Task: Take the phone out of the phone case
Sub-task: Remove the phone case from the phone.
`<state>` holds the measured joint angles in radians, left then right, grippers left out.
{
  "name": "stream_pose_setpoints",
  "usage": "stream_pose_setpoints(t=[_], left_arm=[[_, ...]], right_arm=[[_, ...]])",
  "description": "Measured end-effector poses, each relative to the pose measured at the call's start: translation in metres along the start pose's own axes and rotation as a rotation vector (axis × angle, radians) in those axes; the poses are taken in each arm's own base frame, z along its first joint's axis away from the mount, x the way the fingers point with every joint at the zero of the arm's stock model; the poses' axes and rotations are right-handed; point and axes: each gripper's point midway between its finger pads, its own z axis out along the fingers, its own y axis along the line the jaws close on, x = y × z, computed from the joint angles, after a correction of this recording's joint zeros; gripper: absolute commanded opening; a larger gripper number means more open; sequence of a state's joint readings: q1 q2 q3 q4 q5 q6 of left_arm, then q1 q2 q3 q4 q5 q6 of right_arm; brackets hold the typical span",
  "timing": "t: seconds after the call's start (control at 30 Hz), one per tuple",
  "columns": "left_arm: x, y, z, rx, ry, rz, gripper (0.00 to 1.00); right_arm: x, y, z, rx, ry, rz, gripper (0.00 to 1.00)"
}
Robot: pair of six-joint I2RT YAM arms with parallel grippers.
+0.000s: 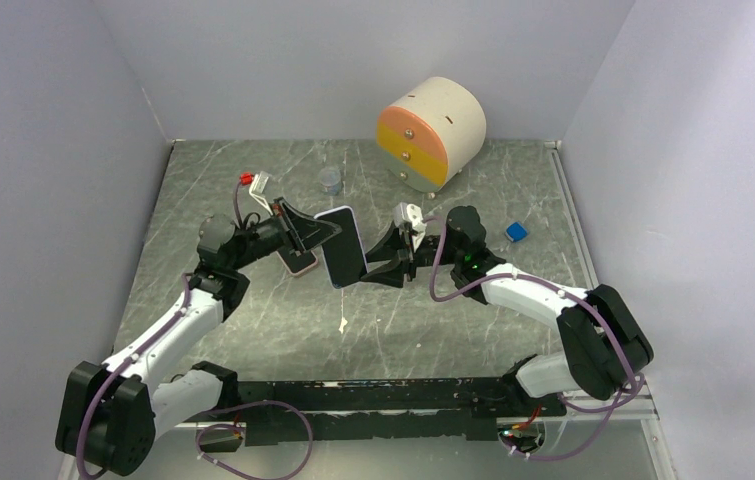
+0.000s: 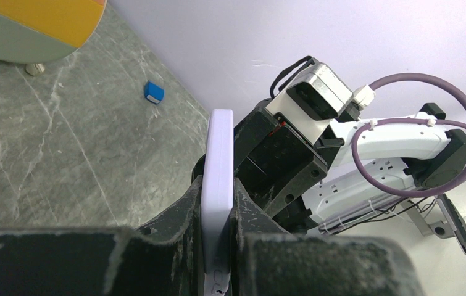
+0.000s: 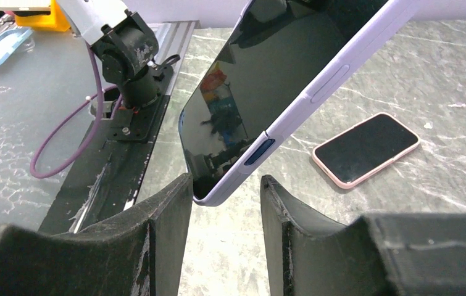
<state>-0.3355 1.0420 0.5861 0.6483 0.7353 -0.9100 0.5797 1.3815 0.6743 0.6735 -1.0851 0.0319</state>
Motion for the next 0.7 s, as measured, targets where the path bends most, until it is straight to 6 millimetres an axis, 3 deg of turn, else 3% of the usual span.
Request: stream_pose_setpoints(t=[0.7], left_arm=[[-0.0034,-0.0046,-0.0019,0.012,-0.021,0.028,0.03]], right_arm=[[0.0064,0.0047,-0.0006,-0.028,0.014,0.048,0.43]])
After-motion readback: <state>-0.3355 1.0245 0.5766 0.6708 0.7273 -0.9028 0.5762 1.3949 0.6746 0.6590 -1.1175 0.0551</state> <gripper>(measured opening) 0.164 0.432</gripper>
